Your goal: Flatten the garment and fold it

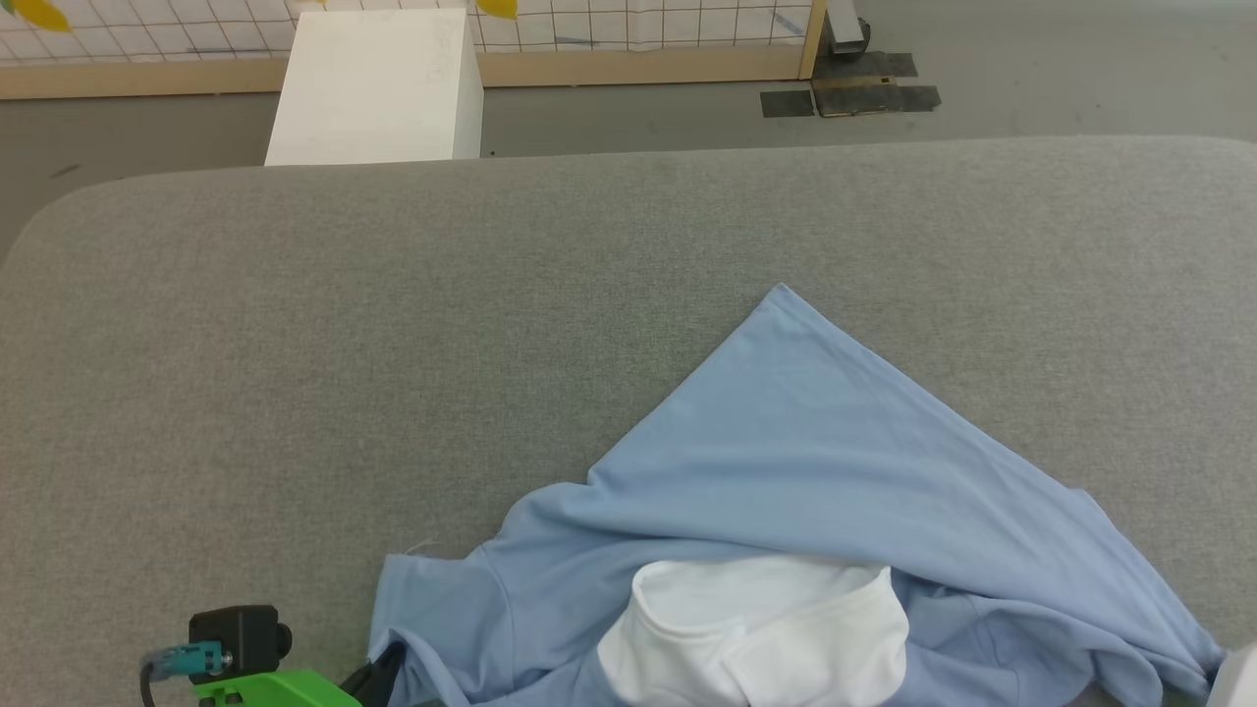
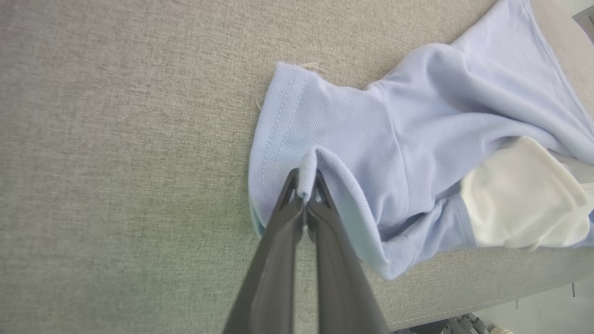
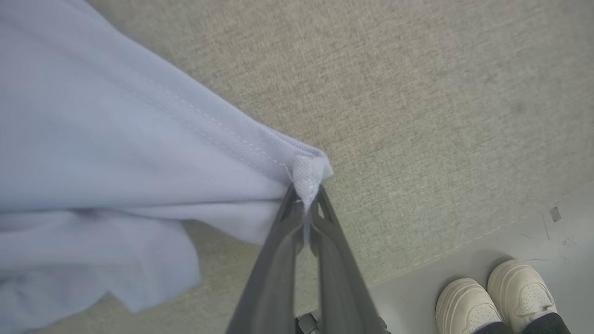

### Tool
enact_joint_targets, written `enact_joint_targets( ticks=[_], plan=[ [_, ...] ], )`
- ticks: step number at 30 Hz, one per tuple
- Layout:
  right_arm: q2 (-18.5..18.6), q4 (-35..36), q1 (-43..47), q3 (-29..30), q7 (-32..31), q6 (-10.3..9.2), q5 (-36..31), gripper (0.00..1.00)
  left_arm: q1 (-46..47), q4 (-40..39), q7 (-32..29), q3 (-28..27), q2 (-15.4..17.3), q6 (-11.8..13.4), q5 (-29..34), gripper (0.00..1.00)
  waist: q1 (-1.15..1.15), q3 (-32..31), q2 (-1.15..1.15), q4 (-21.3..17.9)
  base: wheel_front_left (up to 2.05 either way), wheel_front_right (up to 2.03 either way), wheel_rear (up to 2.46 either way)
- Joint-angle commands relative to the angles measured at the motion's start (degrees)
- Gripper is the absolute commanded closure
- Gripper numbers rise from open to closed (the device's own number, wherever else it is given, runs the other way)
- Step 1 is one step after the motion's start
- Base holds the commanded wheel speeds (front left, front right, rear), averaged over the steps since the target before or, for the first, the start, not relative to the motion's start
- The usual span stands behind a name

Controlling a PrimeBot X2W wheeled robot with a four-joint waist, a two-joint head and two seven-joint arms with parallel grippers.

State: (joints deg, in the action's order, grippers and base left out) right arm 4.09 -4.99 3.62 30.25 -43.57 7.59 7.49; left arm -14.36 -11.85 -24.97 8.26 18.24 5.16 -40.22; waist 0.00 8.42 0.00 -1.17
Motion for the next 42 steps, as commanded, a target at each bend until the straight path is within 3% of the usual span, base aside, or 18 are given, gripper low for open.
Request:
enact_joint_targets(
  ticks=[1,5,9,14,19,24,29,36,42],
  plan=[
    [0.3,0.2,-0.6,-0.4,1.1,-0.10,0.2,0.02,-0.3,-0.2,-0.1,0.1,0.5,0.2,0.4,1.00,0.00,0.0,0.00,0.2,0.00,0.00,0.00],
    [1.6,1.5,-3.7,-1.2,7.5,-0.10,0.9,0.00,-0.2,-0.1,0.1,0.3,0.3,0.0,0.1,1.00,0.00,0.1,0.00,0.5,0.00,0.00,0.00],
    [3.9,2.1,-8.0,-6.3,16.4,-0.10,1.3,0.00,0.3,0.2,0.2,0.6,0.2,-0.3,0.0,1.00,0.00,0.5,0.00,1.3,0.00,0.00,0.00],
    [6.2,1.4,-15.8,-17.8,32.0,-0.10,5.0,0.00,1.2,0.6,0.4,0.9,0.0,-0.6,-0.1,1.00,0.00,1.5,0.00,2.7,0.00,0.00,0.00],
    [9.0,-4.0,-23.4,-30.3,38.8,-0.10,7.3,0.00,2.5,1.0,0.8,1.5,-0.4,-1.2,-0.3,1.00,0.00,3.2,0.00,4.6,0.00,0.00,0.00],
    [11.8,-12.7,-32.2,-40.5,38.0,-0.10,9.1,0.00,4.6,1.9,1.4,2.4,-1.1,-2.1,-0.4,1.00,0.00,5.6,0.00,7.4,0.00,0.00,0.00],
    [13.5,-21.4,-39.8,-45.7,33.6,-0.10,10.5,0.00,6.7,3.1,2.5,3.3,-2.1,-2.9,-0.4,1.00,0.00,8.0,0.00,10.4,0.00,0.00,0.00],
    [15.3,-31.1,-46.6,-49.4,21.2,-0.10,13.0,0.00,8.9,4.9,4.0,4.4,-3.4,-4.2,-0.4,1.00,0.00,10.2,0.00,14.1,0.00,0.00,0.00],
    [16.3,-34.1,-48.8,-52.2,9.6,-0.10,14.9,0.00,9.9,6.8,5.3,4.9,-4.3,-5.0,-0.8,1.00,0.00,11.1,0.00,15.7,0.00,0.00,0.00]
  ],
)
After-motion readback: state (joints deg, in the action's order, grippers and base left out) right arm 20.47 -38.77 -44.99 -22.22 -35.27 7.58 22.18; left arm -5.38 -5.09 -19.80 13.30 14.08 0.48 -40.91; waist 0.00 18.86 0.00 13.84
